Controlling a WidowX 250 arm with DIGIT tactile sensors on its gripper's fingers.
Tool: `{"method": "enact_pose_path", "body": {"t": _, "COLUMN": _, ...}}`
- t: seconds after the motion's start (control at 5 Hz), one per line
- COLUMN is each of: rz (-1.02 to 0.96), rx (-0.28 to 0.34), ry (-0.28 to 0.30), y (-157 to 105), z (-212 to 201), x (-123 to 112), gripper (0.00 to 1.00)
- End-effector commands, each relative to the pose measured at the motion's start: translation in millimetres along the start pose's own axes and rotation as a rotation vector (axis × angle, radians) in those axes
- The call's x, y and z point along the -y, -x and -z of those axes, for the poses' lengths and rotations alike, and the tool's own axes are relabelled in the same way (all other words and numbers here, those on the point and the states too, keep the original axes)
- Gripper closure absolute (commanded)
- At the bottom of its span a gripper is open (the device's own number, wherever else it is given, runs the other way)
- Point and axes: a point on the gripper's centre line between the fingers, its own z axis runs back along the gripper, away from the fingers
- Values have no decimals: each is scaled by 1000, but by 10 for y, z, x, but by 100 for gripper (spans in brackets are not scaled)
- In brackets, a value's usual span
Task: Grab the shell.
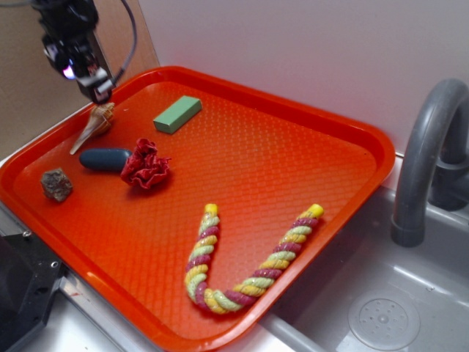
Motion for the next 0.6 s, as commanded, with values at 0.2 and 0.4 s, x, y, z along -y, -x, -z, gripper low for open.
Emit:
{"method": "enact_pose_path", "body": {"t": 0.2, "rz": -7, "rx": -52, "ry": -69, "y": -67, "z": 349, "x": 103, "gripper": 0}}
{"method": "enact_pose_path", "body": {"t": 0.4, "rz": 7, "rx": 1, "ry": -48, "y": -70, "z": 392, "x": 139, "gripper": 100}}
